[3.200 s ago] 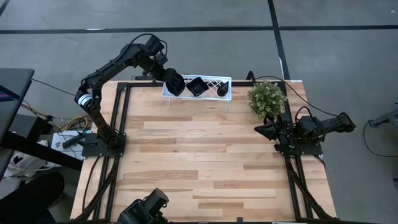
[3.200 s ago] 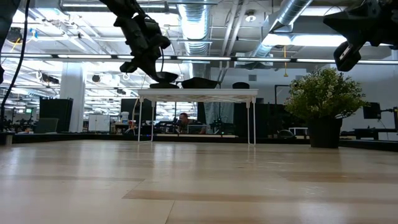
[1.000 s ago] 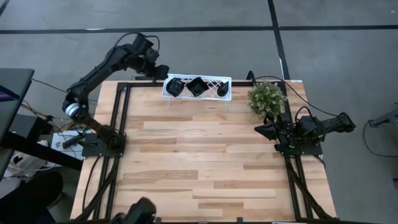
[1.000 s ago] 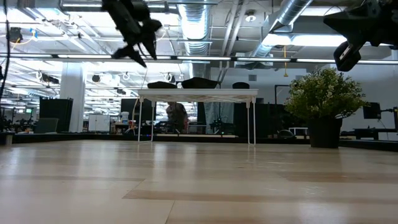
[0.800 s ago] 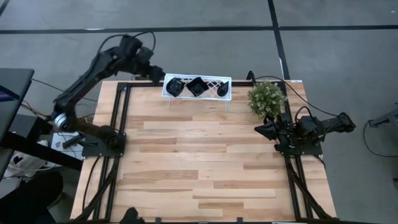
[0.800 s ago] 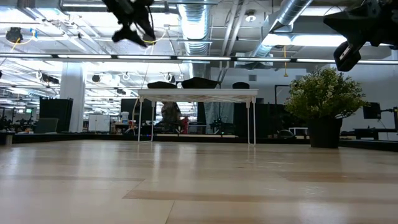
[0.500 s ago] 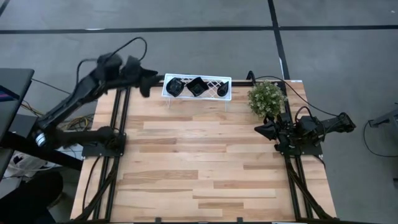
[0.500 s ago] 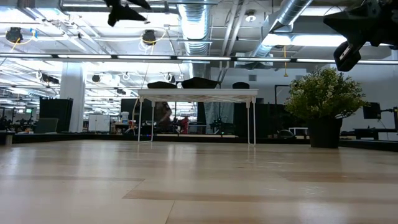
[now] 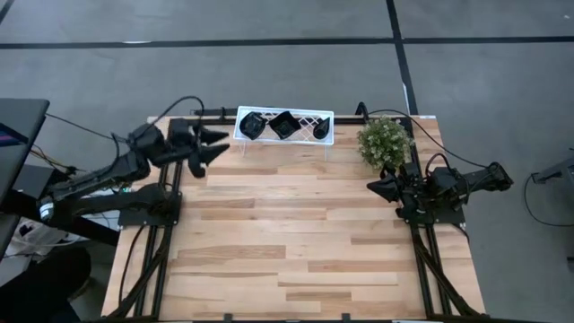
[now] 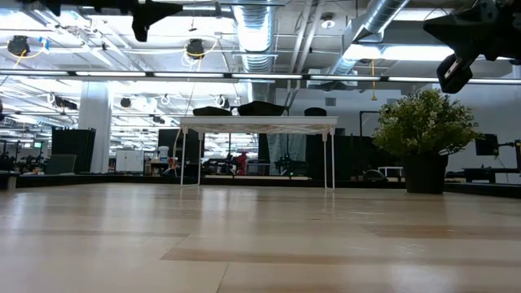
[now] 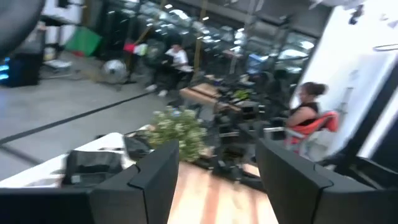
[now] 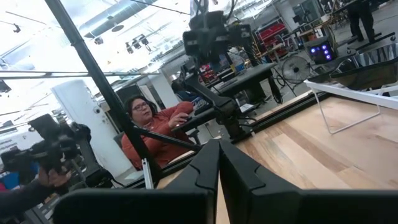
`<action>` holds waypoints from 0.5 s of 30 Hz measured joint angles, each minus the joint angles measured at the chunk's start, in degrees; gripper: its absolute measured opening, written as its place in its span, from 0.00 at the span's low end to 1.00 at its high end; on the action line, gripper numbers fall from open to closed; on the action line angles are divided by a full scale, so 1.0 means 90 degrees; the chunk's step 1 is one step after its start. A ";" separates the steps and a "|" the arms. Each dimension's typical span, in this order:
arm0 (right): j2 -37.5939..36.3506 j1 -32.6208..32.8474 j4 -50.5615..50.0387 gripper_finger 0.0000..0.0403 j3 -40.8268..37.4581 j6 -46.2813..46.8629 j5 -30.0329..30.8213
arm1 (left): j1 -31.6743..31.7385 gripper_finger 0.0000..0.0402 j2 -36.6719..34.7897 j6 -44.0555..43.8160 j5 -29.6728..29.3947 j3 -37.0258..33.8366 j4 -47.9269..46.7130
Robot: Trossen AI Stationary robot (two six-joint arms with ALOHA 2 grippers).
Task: Pick & Place Mini shaped plates
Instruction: Return to Home Position
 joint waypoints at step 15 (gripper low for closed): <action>0.0000 0.0002 0.0221 0.02 0.0000 -0.0110 -0.0051 | -0.0796 0.53 -0.0955 -0.0206 -0.0638 -0.1736 0.1932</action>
